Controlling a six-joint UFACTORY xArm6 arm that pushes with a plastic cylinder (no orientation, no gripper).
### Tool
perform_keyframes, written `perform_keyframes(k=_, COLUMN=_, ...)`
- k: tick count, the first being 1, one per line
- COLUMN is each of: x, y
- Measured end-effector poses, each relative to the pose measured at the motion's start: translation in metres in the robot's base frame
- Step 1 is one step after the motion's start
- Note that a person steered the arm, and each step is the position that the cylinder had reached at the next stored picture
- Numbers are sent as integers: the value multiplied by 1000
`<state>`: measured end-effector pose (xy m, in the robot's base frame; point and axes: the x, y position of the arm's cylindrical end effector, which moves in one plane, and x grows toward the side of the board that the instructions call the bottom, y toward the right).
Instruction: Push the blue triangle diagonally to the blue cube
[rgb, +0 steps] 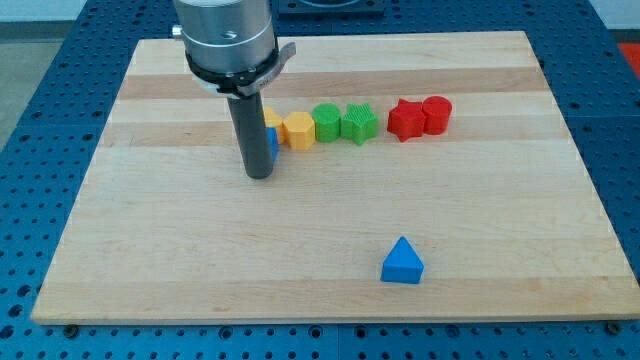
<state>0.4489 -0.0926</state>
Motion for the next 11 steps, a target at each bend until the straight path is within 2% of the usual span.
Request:
perform_keyframes(k=1, x=14, y=8)
perform_keyframes(k=2, x=29, y=98)
perform_keyframes(k=3, x=41, y=218)
perform_keyframes(k=4, x=118, y=244)
perform_keyframes(k=6, x=138, y=166)
perform_keyframes(k=9, x=132, y=49)
perform_keyframes(k=11, x=103, y=-5)
